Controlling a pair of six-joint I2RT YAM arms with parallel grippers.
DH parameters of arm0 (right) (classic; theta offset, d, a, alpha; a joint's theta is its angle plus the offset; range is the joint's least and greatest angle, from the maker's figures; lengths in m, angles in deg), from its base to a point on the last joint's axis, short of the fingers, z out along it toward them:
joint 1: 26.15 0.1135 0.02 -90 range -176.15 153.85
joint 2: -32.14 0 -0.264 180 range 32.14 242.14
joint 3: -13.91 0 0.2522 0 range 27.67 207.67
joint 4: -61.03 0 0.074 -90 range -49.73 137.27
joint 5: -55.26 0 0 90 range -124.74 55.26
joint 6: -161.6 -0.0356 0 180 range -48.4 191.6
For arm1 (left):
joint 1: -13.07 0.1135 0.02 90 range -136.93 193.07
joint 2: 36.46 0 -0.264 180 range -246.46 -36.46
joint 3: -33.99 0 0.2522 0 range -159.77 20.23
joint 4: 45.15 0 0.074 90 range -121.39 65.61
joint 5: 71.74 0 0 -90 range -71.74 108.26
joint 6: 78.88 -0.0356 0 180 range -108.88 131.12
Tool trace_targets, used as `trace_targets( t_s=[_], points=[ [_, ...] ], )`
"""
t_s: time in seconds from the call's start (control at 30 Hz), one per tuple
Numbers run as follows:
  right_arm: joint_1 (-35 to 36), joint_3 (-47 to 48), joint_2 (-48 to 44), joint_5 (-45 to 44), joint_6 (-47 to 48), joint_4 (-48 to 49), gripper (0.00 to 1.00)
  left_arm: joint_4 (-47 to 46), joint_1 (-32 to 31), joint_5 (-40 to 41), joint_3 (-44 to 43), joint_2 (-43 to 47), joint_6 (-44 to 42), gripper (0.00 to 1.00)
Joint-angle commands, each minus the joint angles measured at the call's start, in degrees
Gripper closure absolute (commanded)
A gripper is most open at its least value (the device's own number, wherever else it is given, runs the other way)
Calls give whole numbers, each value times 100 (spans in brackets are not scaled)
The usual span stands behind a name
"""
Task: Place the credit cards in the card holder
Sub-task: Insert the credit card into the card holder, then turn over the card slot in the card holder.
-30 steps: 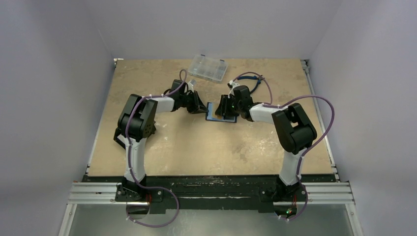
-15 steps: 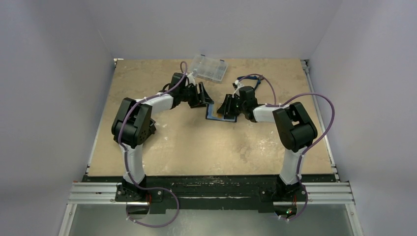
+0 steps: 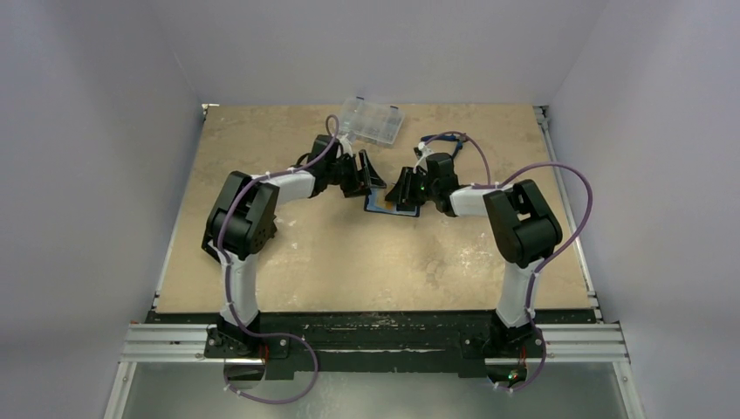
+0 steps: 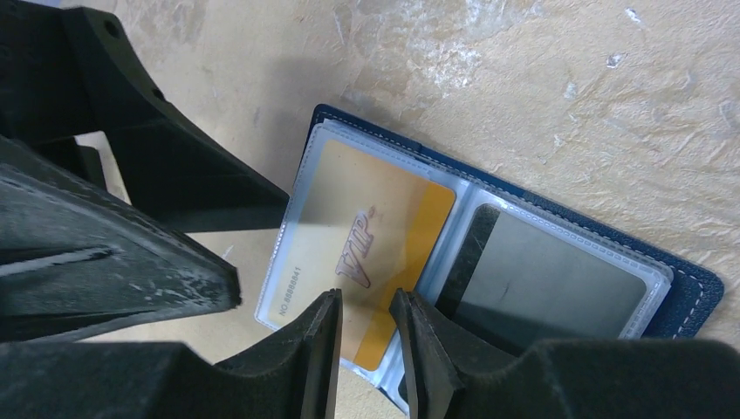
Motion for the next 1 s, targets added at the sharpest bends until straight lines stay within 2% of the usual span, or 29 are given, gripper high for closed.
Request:
trace_targets(
  t_s=[0.0,0.1,0.2,0.4,0.57,0.8,0.9,0.97],
  points=[
    [-7,-46,145,-9,31,-81,62,-483,-44,-295,40,-121,254,34],
    [-10,-52,102,13,16,-92,62,-608,-49,-388,45,-161,338,35],
    [-53,-88,19,49,-101,-68,61,-883,-97,-546,79,-141,414,43],
    [-556,-450,-476,513,-1079,333,53,-1454,-307,-729,103,-191,687,47],
    [-1000,-507,-1139,116,-1292,-269,49,-1879,-444,-734,50,-353,973,47],
    [-1589,-659,-2094,-650,-597,-1107,43,-2105,-858,-693,-432,-790,1173,44],
    [-1578,-602,-2061,-470,0,-1299,42,-2136,-877,-552,-277,-673,1178,42],
    [-1530,-700,-1976,-78,175,-1136,44,-1929,-814,-275,-64,-350,892,38]
  ],
)
